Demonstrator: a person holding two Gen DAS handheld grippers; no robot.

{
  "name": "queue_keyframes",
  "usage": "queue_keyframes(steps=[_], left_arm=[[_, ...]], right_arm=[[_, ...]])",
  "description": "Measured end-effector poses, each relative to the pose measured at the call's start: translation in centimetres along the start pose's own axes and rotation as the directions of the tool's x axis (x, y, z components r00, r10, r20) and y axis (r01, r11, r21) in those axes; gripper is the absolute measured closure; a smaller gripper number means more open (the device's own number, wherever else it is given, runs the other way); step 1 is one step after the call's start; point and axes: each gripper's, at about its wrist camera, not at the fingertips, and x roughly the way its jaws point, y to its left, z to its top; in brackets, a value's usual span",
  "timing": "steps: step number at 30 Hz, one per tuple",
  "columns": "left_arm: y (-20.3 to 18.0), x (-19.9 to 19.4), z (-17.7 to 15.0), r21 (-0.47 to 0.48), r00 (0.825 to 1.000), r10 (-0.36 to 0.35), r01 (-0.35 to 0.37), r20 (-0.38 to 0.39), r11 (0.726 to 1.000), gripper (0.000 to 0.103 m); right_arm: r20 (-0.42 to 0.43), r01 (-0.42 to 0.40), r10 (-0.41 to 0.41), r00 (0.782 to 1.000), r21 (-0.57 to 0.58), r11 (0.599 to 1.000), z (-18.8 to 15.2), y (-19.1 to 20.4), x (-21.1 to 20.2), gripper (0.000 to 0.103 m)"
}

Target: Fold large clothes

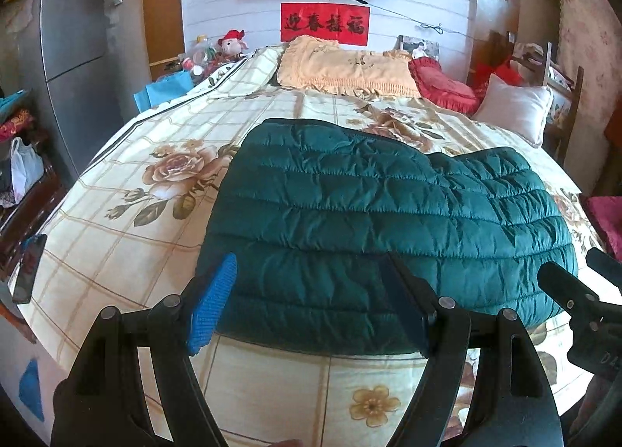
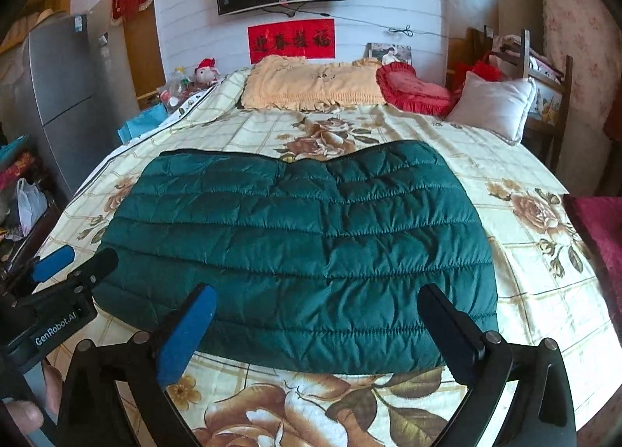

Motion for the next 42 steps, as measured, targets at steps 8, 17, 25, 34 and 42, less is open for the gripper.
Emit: queue_keyframes(steps=[8, 17, 25, 34, 42], left_arm=[[-0.2, -0.1, 0.1, 0.016, 1.000, 0.013, -0.013, 0.014, 1.000, 0.026], [-0.3, -0.1, 0.1, 0.018, 1.000, 0.014, -0.014, 0.014, 1.000, 0.026], [-0.3, 0.2, 0.2, 0.024, 1.000, 0.014, -0.014, 0.013, 1.000, 0.026], [-0.3, 0.6, 0.1, 0.034, 1.000, 0.014, -0.014, 0.008, 0.999, 0.026], [-0.2, 1.2, 0.0, 0.031, 1.000, 0.004, -0.004, -0.003, 1.000, 0.026]], right_arm=[[0.009, -0.003, 0.003, 1.000, -0.001, 1.000, 0.3, 0.3, 0.0, 0.000], [0.011, -0.001, 0.001, 1.000, 0.006, 1.000, 0.6, 0.1, 0.1, 0.000], [0.001, -0.004, 0.004, 1.000, 0.015, 1.000, 0.6, -0.2, 0.3, 0.000], [-0.006, -0.011, 0.011, 1.000, 0.020, 1.000, 0.6, -0.2, 0.7, 0.000], [-0.019, -0.018, 0.018, 1.000, 0.039, 0.999, 0.5, -0.5, 1.3, 0.000]])
